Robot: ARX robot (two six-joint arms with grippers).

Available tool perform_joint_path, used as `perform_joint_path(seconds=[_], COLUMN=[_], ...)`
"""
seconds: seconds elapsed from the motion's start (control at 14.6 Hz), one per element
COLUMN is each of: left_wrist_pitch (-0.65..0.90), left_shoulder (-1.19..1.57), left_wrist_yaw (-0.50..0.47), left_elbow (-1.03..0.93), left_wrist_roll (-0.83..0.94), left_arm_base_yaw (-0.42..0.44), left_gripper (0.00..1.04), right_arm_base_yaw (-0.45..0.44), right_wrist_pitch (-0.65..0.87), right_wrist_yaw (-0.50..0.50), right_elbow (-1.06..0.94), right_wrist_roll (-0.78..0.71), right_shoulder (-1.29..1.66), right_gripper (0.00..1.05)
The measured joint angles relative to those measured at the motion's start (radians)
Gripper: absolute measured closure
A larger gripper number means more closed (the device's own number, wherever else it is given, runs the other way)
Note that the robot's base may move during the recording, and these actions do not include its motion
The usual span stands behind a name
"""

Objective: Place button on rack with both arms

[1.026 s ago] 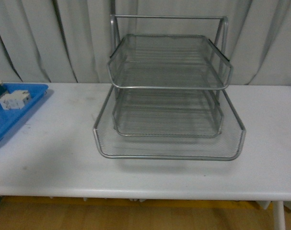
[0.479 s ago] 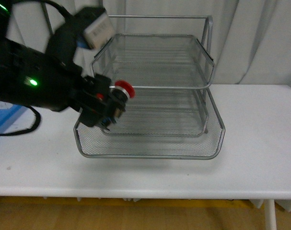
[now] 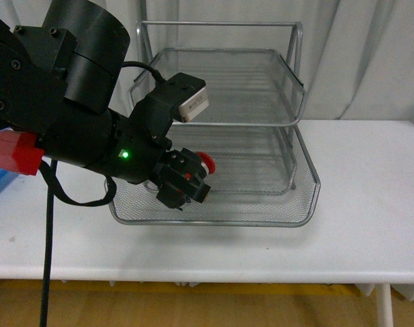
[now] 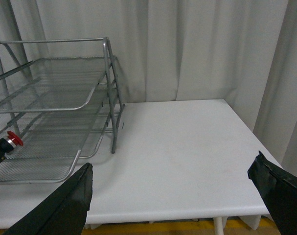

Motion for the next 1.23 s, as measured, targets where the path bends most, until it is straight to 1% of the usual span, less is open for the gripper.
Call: perform_joint_path(seconds=[0.07,0.21,0.27,0.41,0.48,0.55,0.62,0.68,0.82,0.89,0.96,1.03,1.09,1.23], left_wrist_pitch=[0.012,0.031,0.039,0.108,0.108,0.251,0.736,0.966,0.956,0.934,0.921,0.919,0.998,0.913], left_shoulder=[0.000,-0.066,-0.110,-0.235,-0.304,-0.317,-0.315,-0.513,-0.583,-0.601,-0.649,-0.708,-0.727,-0.782], left_wrist_yaw=[0.002,0.050,0.070,0.114,0.125,0.057,-0.392,-0.493,-0.457,-0.435,-0.420,-0.410,-0.400,-0.370], left_elbow=[0.000,-0.051,-0.083,-0.166,-0.185,-0.206,-0.486,-0.680,-0.767,-0.824,-0.864,-0.888,-0.927,-1.002], left_wrist_roll=[-0.003,-0.011,-0.024,-0.059,-0.081,-0.118,-0.250,-0.308,-0.317,-0.318,-0.322,-0.321,-0.321,-0.321], left_arm_base_yaw=[0.001,0.016,0.026,0.060,0.073,0.069,0.048,0.147,0.161,0.173,0.193,0.208,0.224,0.240], left_gripper=[0.50,0.30,0.23,0.07,0.06,0.10,0.35,0.70,0.88,1.01,1.03,1.03,1.03,1.03], right_arm_base_yaw=[0.000,0.000,0.000,0.000,0.000,0.000,0.000,0.000,0.000,0.000,0.000,0.000,0.000,0.000], right_wrist_pitch=[0.000,0.000,0.000,0.000,0.000,0.001,-0.002,-0.001,0.000,0.000,0.000,0.000,0.000,0.000], right_wrist_yaw=[0.000,0.000,0.000,0.000,0.000,0.000,-0.003,-0.003,-0.003,-0.003,-0.003,-0.003,-0.003,-0.003], right_elbow=[0.000,0.000,0.000,0.000,0.000,0.000,0.000,0.000,0.000,0.000,0.000,0.000,0.000,0.000], right_wrist_roll=[0.000,0.000,0.000,0.000,0.000,0.000,0.000,0.000,0.000,0.000,0.000,0.000,0.000,0.000], right_shoulder=[0.000,0.000,0.000,0.000,0.000,0.000,0.000,0.000,0.000,0.000,0.000,0.000,0.000,0.000], right_gripper=[0.06,0.06,0.06,0.06,0.06,0.06,0.06,0.06,0.06,0.06,0.06,0.06,0.06,0.06])
